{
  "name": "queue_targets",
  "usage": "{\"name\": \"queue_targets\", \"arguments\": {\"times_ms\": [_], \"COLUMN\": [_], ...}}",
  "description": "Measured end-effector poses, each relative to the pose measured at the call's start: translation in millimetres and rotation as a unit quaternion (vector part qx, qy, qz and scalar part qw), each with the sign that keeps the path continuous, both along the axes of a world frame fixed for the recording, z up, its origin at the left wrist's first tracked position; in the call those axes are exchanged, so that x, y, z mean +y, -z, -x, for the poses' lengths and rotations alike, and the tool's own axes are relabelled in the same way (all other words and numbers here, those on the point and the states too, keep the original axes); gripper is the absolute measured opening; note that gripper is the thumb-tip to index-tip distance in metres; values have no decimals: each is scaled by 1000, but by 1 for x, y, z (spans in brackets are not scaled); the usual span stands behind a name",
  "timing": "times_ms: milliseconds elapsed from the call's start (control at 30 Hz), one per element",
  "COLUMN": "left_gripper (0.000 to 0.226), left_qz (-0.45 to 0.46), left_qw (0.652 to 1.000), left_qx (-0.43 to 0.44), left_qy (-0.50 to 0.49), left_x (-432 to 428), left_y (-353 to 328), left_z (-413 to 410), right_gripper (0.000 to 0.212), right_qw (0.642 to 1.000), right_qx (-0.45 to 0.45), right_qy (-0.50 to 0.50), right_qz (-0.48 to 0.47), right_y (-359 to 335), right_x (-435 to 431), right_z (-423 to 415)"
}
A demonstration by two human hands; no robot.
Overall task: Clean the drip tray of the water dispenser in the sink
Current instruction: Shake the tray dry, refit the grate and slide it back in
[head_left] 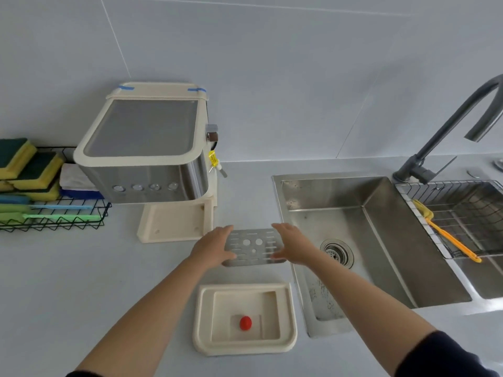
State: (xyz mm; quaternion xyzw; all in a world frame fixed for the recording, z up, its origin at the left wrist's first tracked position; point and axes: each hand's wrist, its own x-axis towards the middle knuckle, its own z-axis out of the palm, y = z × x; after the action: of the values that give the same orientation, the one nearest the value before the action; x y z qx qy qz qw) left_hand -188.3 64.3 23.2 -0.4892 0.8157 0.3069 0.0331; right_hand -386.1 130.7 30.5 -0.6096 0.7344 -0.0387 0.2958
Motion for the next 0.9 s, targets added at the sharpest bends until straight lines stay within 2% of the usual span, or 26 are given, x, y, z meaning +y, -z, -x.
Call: {"name": "queue_targets", "arguments": {"times_ms": [133,267,467,900], "left_gripper": [91,96,85,90], "left_qz": [31,59,75,92], "left_qw": [987,973,968,969], "left_qx": [-125,-187,-206,-193], "left_qy": [92,124,120,123], "left_x": [-13,-20,-23,-32], "left_y": [11,21,26,29], "left_z": [17,22,27,29], "right_gripper": [94,99,95,93], "right_qw": [991,982,975,974], "right_qx": [80,117,149,186], "right_qy": [-90,-124,-144,-120], "right_qz": [-54,-84,-85,-52], "right_y": [14,23,26,24], "right_x": [-19,-29,-34,-35], "right_z": [6,10,12,8]}}
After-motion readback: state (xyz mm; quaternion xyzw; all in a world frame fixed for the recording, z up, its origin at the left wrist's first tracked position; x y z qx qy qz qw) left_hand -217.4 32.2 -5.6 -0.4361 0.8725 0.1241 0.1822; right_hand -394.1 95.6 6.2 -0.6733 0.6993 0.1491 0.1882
